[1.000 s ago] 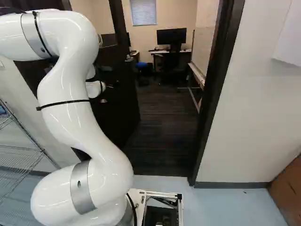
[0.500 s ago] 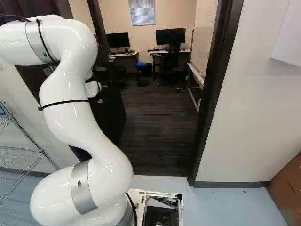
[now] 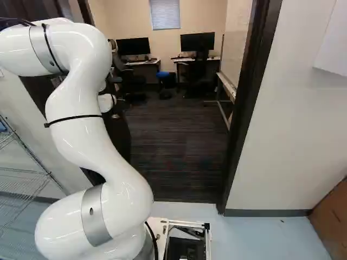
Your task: Open the door and move inside
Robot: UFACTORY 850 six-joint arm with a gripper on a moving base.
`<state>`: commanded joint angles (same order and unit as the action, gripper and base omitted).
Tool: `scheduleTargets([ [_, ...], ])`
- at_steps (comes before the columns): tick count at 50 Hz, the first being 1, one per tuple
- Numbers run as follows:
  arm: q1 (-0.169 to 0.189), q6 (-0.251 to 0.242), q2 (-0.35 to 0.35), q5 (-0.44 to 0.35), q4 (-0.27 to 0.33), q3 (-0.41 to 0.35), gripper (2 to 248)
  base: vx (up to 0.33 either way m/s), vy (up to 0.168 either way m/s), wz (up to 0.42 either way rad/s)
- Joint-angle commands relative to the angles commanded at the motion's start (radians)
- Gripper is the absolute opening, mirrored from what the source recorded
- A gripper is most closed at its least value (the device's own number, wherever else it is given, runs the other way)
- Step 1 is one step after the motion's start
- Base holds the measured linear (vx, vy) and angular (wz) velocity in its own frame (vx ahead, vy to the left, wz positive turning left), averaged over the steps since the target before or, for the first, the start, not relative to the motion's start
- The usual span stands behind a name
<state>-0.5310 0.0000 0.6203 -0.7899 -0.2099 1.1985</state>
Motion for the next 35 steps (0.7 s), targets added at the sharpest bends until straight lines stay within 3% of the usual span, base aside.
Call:
scheduleTargets([
  [35, 0.057, 0.000, -0.094, 0.000, 0.000, -0.125, 247, 0.000, 0.000, 0.000],
])
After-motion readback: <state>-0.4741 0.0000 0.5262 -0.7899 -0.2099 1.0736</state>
